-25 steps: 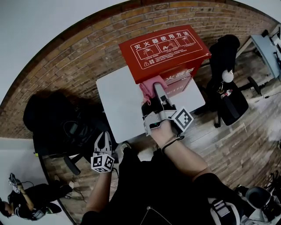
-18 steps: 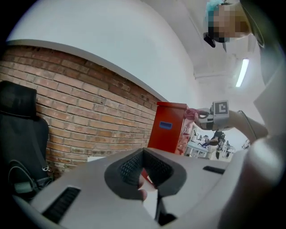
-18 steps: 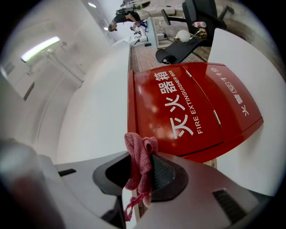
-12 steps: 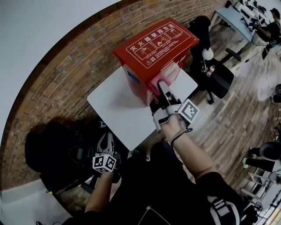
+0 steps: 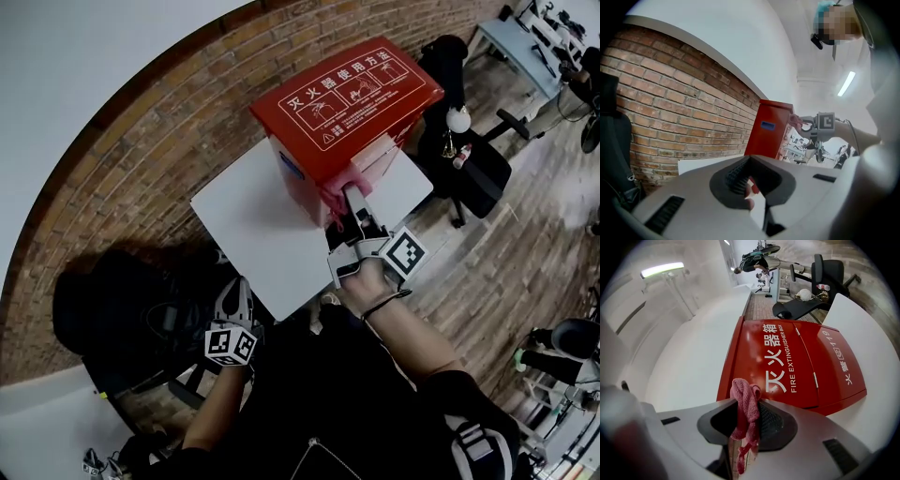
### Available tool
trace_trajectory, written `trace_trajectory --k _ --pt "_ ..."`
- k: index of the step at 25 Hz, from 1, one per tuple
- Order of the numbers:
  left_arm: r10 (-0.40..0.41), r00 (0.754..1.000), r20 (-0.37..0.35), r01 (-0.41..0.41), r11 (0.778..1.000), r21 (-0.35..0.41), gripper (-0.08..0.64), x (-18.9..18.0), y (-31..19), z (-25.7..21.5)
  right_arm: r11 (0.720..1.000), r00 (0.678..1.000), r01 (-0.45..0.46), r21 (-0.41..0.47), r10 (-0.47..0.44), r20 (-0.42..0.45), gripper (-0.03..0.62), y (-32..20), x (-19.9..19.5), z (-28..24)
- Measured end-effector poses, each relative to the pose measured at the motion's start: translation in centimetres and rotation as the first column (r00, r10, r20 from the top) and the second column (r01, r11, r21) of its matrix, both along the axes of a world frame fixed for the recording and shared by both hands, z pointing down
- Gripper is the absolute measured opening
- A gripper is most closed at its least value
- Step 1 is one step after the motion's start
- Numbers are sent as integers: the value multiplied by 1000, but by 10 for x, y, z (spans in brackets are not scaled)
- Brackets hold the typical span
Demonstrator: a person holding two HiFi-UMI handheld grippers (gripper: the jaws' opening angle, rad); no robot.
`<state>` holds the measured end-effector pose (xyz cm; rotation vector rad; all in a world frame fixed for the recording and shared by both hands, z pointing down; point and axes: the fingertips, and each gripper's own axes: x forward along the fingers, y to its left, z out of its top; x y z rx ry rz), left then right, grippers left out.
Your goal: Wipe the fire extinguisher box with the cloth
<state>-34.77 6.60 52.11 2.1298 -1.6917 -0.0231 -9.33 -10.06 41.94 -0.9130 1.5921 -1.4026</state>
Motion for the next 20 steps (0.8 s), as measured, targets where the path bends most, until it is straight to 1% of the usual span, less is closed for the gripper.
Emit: trace_trajectory --k 3,6,13,20 --pt "-6 1000 5 6 1000 -16 21 12 -2 8 999 1000 1 -47 -2 -11 110 1 0 10" --pt "-18 1000 9 19 1000 -16 21 21 -4 10 996 1000 6 -90 -6 3 110 2 0 25" --pt "-50 998 29 51 999 -16 21 31 -4 14 991 999 36 -128 -37 -4 110 2 0 43" --pt "-75 996 38 76 997 -21 21 38 5 15 987 998 61 -146 -65 -18 110 3 -1 53"
